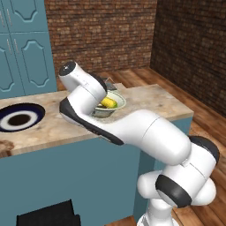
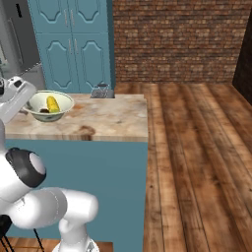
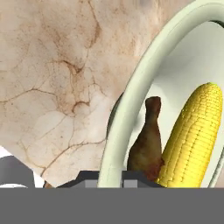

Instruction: Pick the chicken drumstick and corn from their plates and place them in the bowl. Then put the bowl in the fridge.

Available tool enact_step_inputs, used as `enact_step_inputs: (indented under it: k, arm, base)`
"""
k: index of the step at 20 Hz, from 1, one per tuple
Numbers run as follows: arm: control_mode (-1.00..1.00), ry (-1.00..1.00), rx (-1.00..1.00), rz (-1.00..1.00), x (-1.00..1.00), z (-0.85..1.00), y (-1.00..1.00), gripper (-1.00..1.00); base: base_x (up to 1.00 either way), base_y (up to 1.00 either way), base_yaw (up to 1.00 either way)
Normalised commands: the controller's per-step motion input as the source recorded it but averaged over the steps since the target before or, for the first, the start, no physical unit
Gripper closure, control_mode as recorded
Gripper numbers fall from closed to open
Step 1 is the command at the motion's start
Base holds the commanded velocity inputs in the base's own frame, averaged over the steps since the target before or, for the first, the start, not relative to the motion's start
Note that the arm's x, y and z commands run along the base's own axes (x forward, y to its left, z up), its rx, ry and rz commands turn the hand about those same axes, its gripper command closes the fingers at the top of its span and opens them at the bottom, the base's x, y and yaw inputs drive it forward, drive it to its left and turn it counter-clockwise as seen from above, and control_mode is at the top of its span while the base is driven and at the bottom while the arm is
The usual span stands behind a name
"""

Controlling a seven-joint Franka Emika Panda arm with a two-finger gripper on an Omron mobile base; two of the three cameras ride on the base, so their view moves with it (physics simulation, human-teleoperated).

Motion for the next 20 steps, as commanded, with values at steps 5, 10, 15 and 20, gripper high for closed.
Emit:
enact_step_inputs:
  k: [5,10,15,20]
  arm:
    - [-1.00,-0.09,-0.06,0.00,-0.18,0.44,0.00,1.00]
    - [-1.00,-0.09,-0.05,0.00,-0.28,0.41,0.00,1.00]
    - [-1.00,-0.15,-0.07,0.00,-0.33,0.32,-0.01,1.00]
    - [-1.00,-0.15,-0.02,0.00,-0.34,0.20,0.00,1.00]
  base:
    - [0.00,0.00,0.00]
    - [0.00,0.00,0.00]
    - [0.00,0.00,0.00]
    - [0.00,0.00,0.00]
